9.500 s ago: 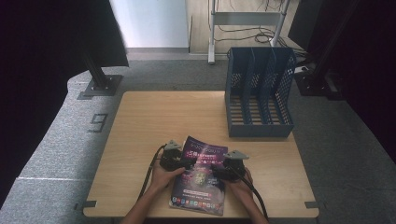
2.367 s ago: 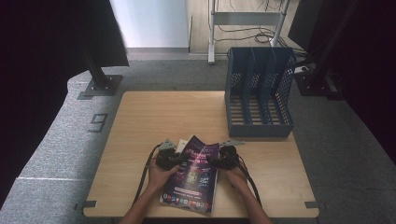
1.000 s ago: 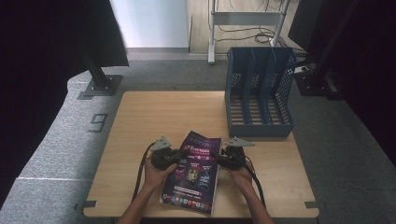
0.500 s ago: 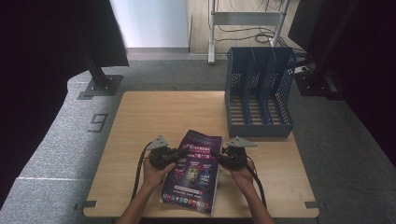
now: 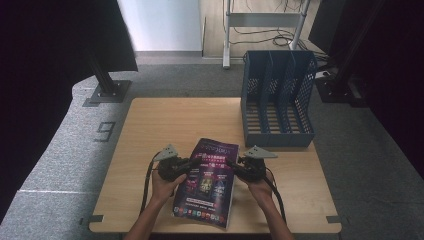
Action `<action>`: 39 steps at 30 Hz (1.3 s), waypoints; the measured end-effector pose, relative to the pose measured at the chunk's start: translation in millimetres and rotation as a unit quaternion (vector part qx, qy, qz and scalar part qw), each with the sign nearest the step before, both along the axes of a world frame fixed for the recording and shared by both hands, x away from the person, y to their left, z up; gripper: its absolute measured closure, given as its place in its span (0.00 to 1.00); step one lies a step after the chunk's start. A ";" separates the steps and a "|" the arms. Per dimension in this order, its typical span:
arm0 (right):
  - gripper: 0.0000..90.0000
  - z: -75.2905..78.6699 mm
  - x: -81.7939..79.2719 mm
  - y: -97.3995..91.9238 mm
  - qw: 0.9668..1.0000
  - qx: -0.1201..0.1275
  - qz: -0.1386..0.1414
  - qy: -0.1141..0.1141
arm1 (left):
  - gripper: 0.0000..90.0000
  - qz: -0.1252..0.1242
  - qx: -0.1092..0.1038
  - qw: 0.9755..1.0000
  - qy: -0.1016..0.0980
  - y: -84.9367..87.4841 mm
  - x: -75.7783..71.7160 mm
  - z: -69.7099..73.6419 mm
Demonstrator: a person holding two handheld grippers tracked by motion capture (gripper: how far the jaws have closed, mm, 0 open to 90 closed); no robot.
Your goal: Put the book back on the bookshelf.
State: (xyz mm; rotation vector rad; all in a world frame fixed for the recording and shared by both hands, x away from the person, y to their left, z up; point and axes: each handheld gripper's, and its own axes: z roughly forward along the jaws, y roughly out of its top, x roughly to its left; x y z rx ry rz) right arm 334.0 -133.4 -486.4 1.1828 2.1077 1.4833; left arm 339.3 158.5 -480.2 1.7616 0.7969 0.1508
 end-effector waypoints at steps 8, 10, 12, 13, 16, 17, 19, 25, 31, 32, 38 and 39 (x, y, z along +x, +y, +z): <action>0.75 4.8 -3.1 -0.7 1.000 0.004 0.000 -0.012 | 0.95 0.000 -0.002 1.000 -0.006 0.8 -1.5 3.0; 0.75 5.1 -3.3 -0.7 1.000 0.004 0.000 -0.012 | 0.95 0.001 -0.001 1.000 -0.006 0.8 -1.6 3.1; 0.75 5.5 -3.5 -0.7 1.000 0.003 0.000 -0.014 | 0.95 0.001 -0.002 1.000 -0.007 0.8 -1.6 3.2; 0.75 5.9 -3.7 -0.7 1.000 0.003 0.000 -0.015 | 0.95 0.002 -0.003 1.000 -0.007 0.9 -1.6 3.4; 0.76 7.2 -4.2 -0.6 1.000 0.003 0.000 -0.018 | 0.95 0.000 -0.006 1.000 -0.007 1.6 -1.6 4.8; 0.76 7.8 -4.5 -0.5 1.000 0.003 -0.001 -0.019 | 0.95 0.000 -0.006 1.000 -0.008 1.8 -1.8 5.4; 0.76 9.2 -5.3 -0.2 1.000 0.004 -0.002 -0.022 | 0.95 0.000 -0.008 1.000 -0.010 2.1 -2.1 6.7; 0.76 14.2 -7.0 -0.7 0.999 0.003 -0.001 -0.034 | 0.95 -0.001 -0.008 1.000 -0.017 1.7 -1.7 12.5; 0.77 21.2 -5.9 -2.3 0.999 -0.001 -0.001 -0.046 | 0.96 0.000 -0.010 1.000 -0.020 1.1 0.7 15.8; 0.77 21.9 -5.9 -2.1 0.999 -0.002 0.000 -0.047 | 0.95 0.000 -0.009 1.000 -0.021 1.3 1.0 16.4; 0.77 26.6 -2.0 -2.2 0.998 -0.006 0.003 -0.058 | 0.95 0.002 -0.008 1.000 -0.027 1.5 3.7 20.8; 0.78 27.8 -1.4 -1.8 0.998 -0.007 0.002 -0.059 | 0.95 0.002 -0.008 1.000 -0.028 1.4 5.0 21.8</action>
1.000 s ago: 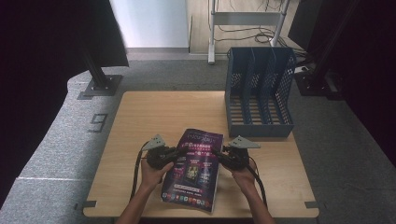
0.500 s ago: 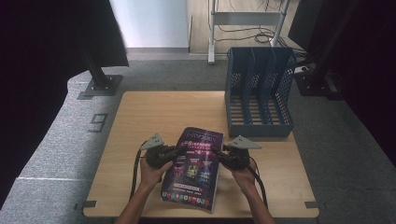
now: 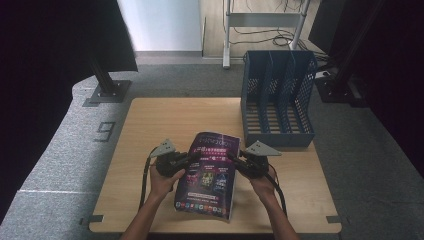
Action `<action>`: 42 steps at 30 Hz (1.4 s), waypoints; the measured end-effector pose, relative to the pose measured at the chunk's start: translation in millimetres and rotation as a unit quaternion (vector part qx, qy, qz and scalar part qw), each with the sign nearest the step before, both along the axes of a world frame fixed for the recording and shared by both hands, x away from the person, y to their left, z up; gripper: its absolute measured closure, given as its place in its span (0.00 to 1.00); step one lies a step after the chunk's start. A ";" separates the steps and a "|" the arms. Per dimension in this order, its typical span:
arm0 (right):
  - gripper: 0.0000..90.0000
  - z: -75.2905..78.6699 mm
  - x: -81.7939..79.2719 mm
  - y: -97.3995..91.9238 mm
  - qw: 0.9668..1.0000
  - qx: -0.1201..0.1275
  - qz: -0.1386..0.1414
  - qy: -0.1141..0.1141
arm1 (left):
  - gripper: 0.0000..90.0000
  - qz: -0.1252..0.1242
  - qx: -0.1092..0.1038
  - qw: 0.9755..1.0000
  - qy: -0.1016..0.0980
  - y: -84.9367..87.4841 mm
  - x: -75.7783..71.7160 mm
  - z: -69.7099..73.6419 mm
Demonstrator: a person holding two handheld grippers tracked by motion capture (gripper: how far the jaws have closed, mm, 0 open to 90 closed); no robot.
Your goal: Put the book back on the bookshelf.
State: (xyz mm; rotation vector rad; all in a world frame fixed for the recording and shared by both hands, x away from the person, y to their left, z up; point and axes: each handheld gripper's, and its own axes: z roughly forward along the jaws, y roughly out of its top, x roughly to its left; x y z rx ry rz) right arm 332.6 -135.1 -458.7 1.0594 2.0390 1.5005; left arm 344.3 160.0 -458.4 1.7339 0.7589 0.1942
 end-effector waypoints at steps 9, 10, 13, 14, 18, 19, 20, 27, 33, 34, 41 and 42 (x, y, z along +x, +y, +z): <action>0.79 14.2 4.1 -2.3 1.000 -0.003 -0.010 -0.025 | 0.95 -0.002 0.008 1.000 -0.015 -5.1 11.8 15.6; 0.79 15.9 4.2 -2.4 1.000 -0.005 -0.011 -0.029 | 0.96 -0.001 0.007 1.000 -0.017 -5.8 13.2 17.4; 0.79 21.7 4.1 -3.3 0.999 -0.008 -0.013 -0.040 | 0.96 -0.001 0.008 1.000 -0.020 -7.5 17.3 22.1; 0.79 23.7 4.1 -3.6 0.999 -0.008 -0.015 -0.043 | 0.96 -0.001 0.009 1.000 -0.021 -8.1 18.3 23.7; 0.81 29.9 4.0 -4.9 0.998 -0.005 -0.019 -0.054 | 0.95 -0.003 0.012 1.000 -0.027 -9.5 20.9 30.7; 0.81 31.2 4.2 -5.2 0.998 -0.005 -0.020 -0.056 | 0.95 -0.003 0.012 1.000 -0.028 -9.5 21.3 32.1; 0.81 32.4 4.4 -5.5 0.998 -0.004 -0.021 -0.058 | 0.95 -0.002 0.011 1.000 -0.029 -9.6 21.5 33.3; 0.84 33.6 0.6 -8.3 0.997 0.005 -0.016 -0.072 | 0.95 -0.007 0.016 0.999 -0.034 -7.8 17.3 33.0; 0.85 31.3 -6.5 -11.2 0.997 0.015 -0.008 -0.076 | 0.95 -0.012 0.010 0.999 -0.035 -4.8 12.2 30.1; 0.85 31.3 -7.9 -11.1 0.997 0.015 -0.007 -0.078 | 0.94 -0.012 0.010 0.999 -0.036 -4.4 11.1 29.9; 0.86 31.5 -14.0 -9.6 0.996 0.016 0.000 -0.089 | 0.95 -0.009 0.012 0.999 -0.044 -1.7 8.7 28.8; 0.86 31.7 -13.9 -9.0 0.996 0.015 0.000 -0.089 | 0.95 -0.008 0.014 0.999 -0.046 -2.3 9.5 28.7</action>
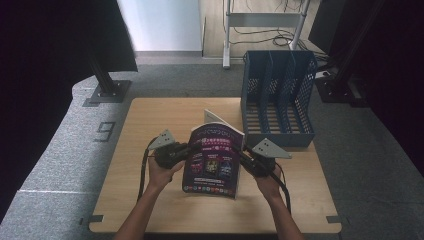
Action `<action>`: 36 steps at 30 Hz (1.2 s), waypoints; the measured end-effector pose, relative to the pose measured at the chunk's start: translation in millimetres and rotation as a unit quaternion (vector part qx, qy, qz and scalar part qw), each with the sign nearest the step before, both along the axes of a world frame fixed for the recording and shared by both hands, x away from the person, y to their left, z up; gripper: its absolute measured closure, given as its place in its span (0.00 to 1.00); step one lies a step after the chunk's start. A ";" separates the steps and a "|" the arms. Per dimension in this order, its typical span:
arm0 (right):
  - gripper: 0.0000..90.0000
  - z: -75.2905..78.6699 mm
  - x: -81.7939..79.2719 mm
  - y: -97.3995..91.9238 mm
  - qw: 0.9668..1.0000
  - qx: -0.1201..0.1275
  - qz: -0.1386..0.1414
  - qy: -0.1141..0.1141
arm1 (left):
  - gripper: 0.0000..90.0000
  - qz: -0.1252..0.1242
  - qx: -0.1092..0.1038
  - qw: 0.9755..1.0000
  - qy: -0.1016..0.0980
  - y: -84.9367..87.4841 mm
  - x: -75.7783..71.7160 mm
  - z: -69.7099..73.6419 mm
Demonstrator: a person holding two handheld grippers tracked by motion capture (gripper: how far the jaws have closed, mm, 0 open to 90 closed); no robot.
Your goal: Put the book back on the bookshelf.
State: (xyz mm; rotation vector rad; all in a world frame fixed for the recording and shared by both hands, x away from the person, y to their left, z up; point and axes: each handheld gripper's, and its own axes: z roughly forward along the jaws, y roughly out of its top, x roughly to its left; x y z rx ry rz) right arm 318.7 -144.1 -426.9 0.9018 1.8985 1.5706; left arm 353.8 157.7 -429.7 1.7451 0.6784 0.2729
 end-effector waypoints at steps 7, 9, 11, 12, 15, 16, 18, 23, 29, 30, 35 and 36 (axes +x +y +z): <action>0.86 1.7 5.8 1.7 1.000 -0.004 -0.005 -0.002 | 0.95 0.009 0.013 1.000 -0.007 -4.1 10.6 2.3; 0.86 2.1 8.8 1.5 1.000 -0.002 -0.008 -0.005 | 0.95 0.015 0.014 1.000 -0.009 -5.3 13.0 4.1; 0.86 2.4 10.4 1.5 1.000 -0.002 -0.011 -0.013 | 0.95 0.017 0.012 1.000 -0.009 -6.3 13.8 5.4; 0.86 2.1 10.5 1.4 1.000 -0.002 -0.013 -0.015 | 0.95 0.016 0.014 1.000 -0.010 -6.6 13.3 5.4; 0.87 0.3 8.2 0.0 1.000 0.001 -0.014 -0.016 | 0.94 0.015 0.012 1.000 -0.013 -5.3 9.9 4.5; 0.87 -0.1 6.9 -1.2 1.000 0.003 -0.012 -0.018 | 0.93 0.015 0.010 1.000 -0.014 -4.2 8.8 4.2; 0.87 -0.7 3.6 -3.0 1.000 0.006 -0.007 -0.021 | 0.90 0.016 0.002 1.000 -0.013 -1.6 6.4 3.0; 0.87 -0.3 -3.3 -4.1 1.000 0.008 0.006 -0.024 | 0.84 0.016 -0.010 1.000 -0.016 3.4 1.0 -2.2; 0.88 -0.3 -9.1 -3.2 0.999 0.010 0.013 -0.029 | 0.81 0.022 -0.011 1.000 -0.015 6.7 0.6 -5.0; 0.88 -0.3 -9.9 -3.1 0.999 0.009 0.014 -0.030 | 0.81 0.022 -0.011 1.000 -0.015 6.9 0.6 -5.1; 0.88 -0.7 -13.5 -3.3 0.999 0.012 0.023 -0.034 | 0.79 0.024 -0.013 1.000 -0.014 7.9 0.3 -5.9; 0.88 -0.7 -14.5 -3.3 0.999 0.013 0.024 -0.033 | 0.78 0.024 -0.014 1.000 -0.014 8.2 0.3 -6.5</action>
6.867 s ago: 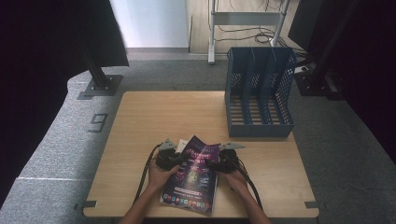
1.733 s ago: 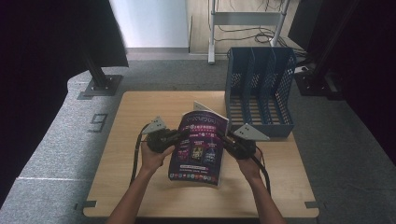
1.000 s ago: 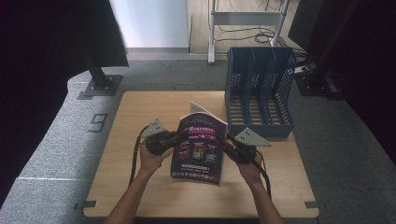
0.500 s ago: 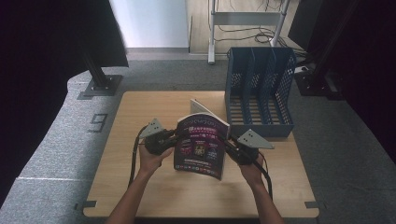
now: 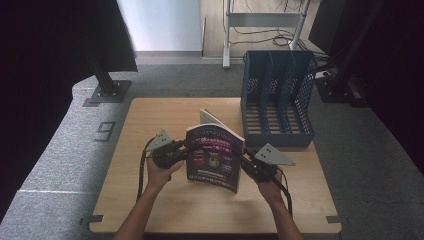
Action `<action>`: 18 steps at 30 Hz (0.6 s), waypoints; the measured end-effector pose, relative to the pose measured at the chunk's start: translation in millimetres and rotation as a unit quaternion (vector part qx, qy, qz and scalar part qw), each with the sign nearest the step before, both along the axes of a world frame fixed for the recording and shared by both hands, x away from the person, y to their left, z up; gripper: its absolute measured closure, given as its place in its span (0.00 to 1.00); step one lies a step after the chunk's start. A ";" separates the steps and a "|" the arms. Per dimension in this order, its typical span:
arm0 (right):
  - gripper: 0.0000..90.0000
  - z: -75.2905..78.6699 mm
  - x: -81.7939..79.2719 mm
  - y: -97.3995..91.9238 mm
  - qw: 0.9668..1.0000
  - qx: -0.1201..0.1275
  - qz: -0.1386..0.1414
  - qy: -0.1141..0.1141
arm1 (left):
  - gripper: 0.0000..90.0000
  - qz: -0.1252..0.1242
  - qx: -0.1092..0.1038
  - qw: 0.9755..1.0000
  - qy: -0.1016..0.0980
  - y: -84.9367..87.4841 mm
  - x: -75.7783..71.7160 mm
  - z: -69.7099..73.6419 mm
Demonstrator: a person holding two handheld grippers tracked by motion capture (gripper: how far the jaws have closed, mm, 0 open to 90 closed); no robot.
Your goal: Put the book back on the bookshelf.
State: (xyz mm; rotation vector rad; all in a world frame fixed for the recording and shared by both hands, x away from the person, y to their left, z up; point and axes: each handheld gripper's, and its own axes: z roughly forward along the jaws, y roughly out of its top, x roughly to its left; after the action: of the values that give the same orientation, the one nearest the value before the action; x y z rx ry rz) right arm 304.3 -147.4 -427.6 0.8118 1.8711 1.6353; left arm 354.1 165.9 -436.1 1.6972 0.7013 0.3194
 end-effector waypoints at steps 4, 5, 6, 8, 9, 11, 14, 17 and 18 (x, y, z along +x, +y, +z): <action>0.89 0.1 -2.2 0.3 1.000 -0.001 0.004 -0.003 | 0.76 0.002 0.001 1.000 0.003 0.0 0.5 -1.0; 0.89 0.1 -2.4 0.4 1.000 -0.001 0.004 -0.003 | 0.76 0.003 0.001 1.000 0.003 -0.1 0.6 -1.0; 0.89 0.1 -2.3 0.4 1.000 -0.001 0.004 -0.003 | 0.75 0.003 0.001 1.000 0.003 -0.2 0.9 -1.1; 0.89 0.0 -1.9 0.2 1.000 0.000 0.004 -0.002 | 0.74 0.004 0.003 1.000 0.003 0.0 1.5 -1.4; 0.89 -0.1 -1.4 0.0 1.000 0.000 0.004 -0.003 | 0.73 0.005 0.003 1.000 0.004 -0.1 1.9 -1.7; 0.89 -0.2 -0.9 -0.1 1.000 0.001 0.004 -0.002 | 0.70 0.010 0.005 1.000 0.006 -0.1 3.0 -2.4; 0.89 -0.1 -0.8 -0.1 1.000 0.000 0.005 -0.003 | 0.63 0.020 0.008 1.000 0.009 0.3 5.1 -3.4; 0.89 0.0 -0.4 0.6 1.000 -0.003 0.007 -0.003 | 0.57 0.029 0.008 1.000 0.008 1.9 8.1 -4.1; 0.89 0.0 -0.1 1.0 1.000 -0.004 0.008 -0.004 | 0.56 0.030 0.006 1.000 0.007 2.6 9.4 -4.4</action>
State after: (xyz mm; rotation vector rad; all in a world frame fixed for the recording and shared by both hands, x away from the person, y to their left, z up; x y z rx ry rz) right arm 304.1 -146.4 -427.7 0.7881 1.8818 1.6369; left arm 363.5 168.4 -440.5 1.6935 0.7629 0.3551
